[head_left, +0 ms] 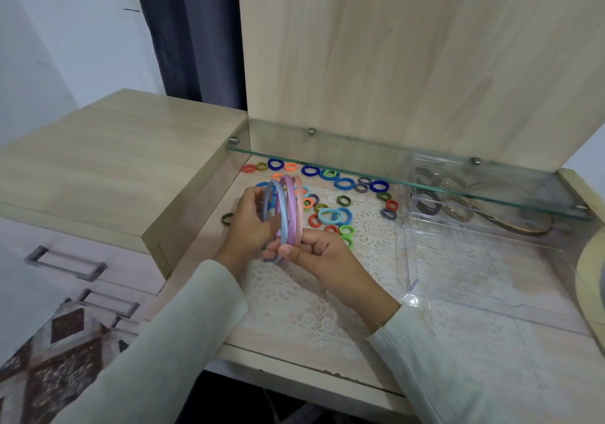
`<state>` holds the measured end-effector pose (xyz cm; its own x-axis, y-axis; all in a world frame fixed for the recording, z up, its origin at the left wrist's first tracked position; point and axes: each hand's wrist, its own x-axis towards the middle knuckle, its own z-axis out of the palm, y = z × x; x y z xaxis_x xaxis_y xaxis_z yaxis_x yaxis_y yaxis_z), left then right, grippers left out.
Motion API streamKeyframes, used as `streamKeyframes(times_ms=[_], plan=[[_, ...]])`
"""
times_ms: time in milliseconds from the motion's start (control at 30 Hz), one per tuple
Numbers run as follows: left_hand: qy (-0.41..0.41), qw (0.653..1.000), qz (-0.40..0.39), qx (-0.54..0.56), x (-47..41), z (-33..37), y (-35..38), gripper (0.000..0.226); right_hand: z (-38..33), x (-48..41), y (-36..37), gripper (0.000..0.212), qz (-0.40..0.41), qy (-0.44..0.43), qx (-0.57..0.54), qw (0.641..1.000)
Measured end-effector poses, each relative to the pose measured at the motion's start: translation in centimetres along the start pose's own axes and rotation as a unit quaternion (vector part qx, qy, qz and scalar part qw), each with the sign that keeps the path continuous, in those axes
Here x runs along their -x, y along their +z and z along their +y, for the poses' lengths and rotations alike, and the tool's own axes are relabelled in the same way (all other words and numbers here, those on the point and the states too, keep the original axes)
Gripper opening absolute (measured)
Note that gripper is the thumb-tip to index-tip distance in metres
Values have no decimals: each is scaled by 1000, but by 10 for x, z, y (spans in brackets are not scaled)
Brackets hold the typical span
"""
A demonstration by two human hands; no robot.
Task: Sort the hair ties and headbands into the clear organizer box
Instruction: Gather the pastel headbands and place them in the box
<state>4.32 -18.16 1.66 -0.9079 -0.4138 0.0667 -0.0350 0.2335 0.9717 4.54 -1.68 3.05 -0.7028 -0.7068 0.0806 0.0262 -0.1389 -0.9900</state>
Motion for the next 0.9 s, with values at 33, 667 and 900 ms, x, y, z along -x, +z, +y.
streamKeyframes(times_ms=[33,667,900], plan=[[6,1000,-8,-6,-2,0,1,44,0,0,0,21,-1,2,-4,1000],[59,995,-47,-58,-8,21,-3,11,-25,16,-23,18,-2,19,-4,1000],[36,985,-145,-88,-8,46,2,17,-52,32,-58,23,4,87,-119,989]])
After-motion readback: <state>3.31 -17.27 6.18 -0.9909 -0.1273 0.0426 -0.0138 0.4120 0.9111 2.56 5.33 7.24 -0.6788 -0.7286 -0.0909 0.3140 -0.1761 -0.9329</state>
